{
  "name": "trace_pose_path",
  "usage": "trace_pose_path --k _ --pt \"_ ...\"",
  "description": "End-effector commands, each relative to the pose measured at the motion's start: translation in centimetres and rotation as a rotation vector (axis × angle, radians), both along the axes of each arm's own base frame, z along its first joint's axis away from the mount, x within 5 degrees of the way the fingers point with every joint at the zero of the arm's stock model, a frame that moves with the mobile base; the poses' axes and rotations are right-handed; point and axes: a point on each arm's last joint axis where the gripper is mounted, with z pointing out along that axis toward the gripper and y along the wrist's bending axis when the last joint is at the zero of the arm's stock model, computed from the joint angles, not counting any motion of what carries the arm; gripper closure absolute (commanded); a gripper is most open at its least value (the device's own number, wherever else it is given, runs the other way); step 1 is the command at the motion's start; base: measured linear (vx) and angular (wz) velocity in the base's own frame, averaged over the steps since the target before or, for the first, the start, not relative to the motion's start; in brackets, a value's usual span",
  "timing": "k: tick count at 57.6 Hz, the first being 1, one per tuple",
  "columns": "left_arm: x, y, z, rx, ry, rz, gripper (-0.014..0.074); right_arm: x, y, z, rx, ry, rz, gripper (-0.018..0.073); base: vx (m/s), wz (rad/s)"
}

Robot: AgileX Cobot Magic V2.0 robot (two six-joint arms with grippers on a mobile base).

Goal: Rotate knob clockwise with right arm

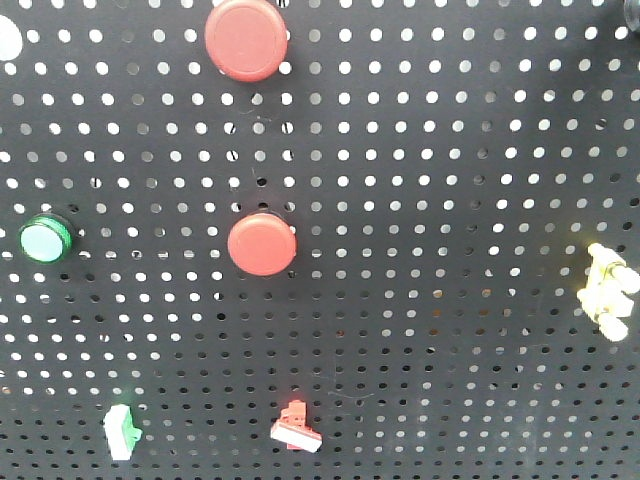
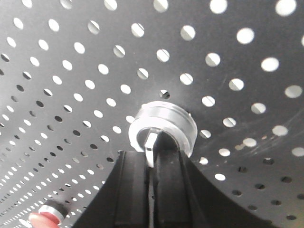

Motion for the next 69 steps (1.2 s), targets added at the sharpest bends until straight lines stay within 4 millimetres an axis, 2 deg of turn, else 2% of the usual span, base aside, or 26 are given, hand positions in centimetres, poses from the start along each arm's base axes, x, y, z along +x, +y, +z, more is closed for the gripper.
trace_pose_path --k 1,8,16,36,45,49,56,69 --pt "0.0 0.0 0.5 -0.011 -0.084 0.000 0.0603 -0.4 0.2 2.0 0.169 -0.094 0.039 0.0568 0.00 0.00" --pt "0.0 0.0 0.5 -0.011 -0.084 0.000 0.0603 -1.5 -0.1 2.1 0.148 -0.101 0.045 0.0568 0.00 0.00" --pt "0.0 0.0 0.5 -0.011 -0.084 0.000 0.0603 -3.9 -1.1 2.2 0.008 -0.148 -0.006 0.0568 0.00 0.00" --pt "0.0 0.0 0.5 -0.011 -0.084 0.000 0.0603 -10.6 -7.2 0.8 -0.687 -0.197 -0.434 0.0568 0.00 0.00" --pt "0.0 0.0 0.5 -0.011 -0.084 0.000 0.0603 -13.6 -8.1 0.3 -0.897 -0.333 -0.468 0.0568 0.00 0.00" --pt "0.0 0.0 0.5 -0.011 -0.084 0.000 0.0603 -14.3 -8.0 -1.0 -0.929 -0.383 -0.443 0.0568 0.00 0.00" --pt "0.0 0.0 0.5 -0.011 -0.084 0.000 0.0603 -14.8 -7.6 -4.8 -0.889 -0.423 -0.397 0.0568 0.00 0.00" --pt "0.0 0.0 0.5 -0.011 -0.084 0.000 0.0603 -13.6 -6.8 -10.9 -0.890 -0.419 -0.349 0.0568 0.00 0.00"
